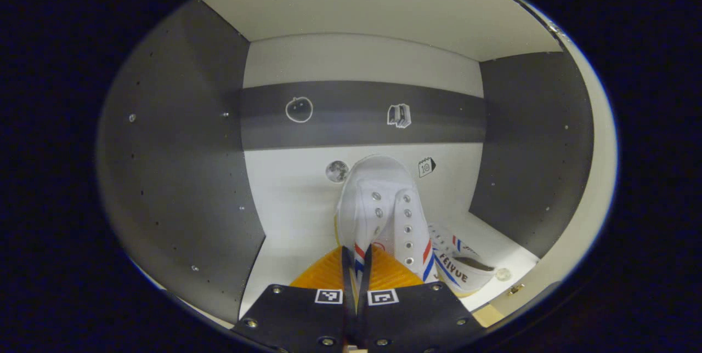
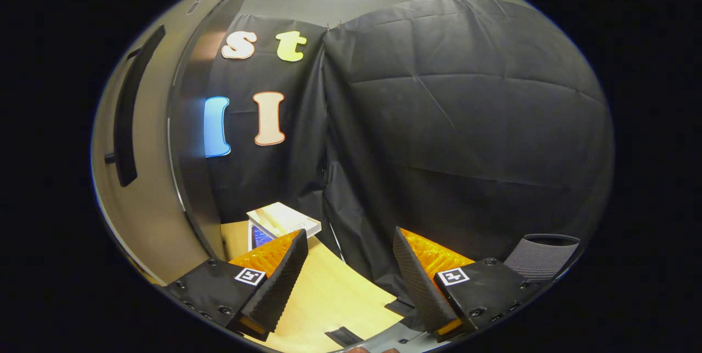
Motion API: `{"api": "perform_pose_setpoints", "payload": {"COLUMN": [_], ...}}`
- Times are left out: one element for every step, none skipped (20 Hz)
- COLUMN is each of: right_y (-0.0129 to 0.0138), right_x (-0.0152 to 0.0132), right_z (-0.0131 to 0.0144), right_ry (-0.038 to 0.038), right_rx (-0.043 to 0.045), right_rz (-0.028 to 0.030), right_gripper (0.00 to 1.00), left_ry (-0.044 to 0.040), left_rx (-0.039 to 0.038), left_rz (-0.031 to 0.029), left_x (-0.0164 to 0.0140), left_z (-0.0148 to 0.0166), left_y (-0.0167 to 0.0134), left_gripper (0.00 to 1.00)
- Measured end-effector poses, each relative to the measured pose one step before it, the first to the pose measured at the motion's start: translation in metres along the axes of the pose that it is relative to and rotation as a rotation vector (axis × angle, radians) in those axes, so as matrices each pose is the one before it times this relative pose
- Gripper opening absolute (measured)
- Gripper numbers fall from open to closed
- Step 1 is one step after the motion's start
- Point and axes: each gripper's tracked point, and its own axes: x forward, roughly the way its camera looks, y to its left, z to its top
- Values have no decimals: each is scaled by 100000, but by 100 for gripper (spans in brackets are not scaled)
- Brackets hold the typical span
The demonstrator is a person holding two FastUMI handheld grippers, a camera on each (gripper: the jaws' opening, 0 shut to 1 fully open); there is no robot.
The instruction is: Grab one shoe with the right hand and put it into the shoe cabinet, grab the other shoe with the left hand and put it into the shoe cabinet; then close the right door with the right hand and the left door with the left hand.
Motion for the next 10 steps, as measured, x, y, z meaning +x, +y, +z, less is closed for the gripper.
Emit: {"api": "perform_pose_setpoints", "payload": {"right_y": [-58,205,251,218,246,320,265,256,175,197], "right_x": [656,535,602,547,618,491,407,453,431,397], "right_z": [154,163,31,147,218,94,-62,202,21,94], "right_ry": [-478,-173,-30,-328,-560,133,291,147,164,42], "right_rx": [328,414,144,-347,-565,-496,-184,105,222,280], "right_rz": [329,872,1066,925,1025,1076,1482,1306,1325,1100], "right_gripper": [98,98,98,97,98,98,98,97,98,97], "left_ry": [724,1127,1368,1605,703,-537,-4265,-3065,-1437,-1156], "left_rx": [-944,-882,-245,227,1098,459,1034,2874,4197,2973], "left_rz": [-471,-350,235,-196,-501,-4,2381,3882,4779,3745], "left_x": [158,237,99,268,177,59,-150,29,-896,-1031], "left_z": [-210,-422,-253,-296,-409,-111,1038,995,569,434], "left_y": [-52,14,37,-148,-303,-111,356,636,851,189], "left_gripper": [1,1,3,3,4,24,23,29,41,59]}}
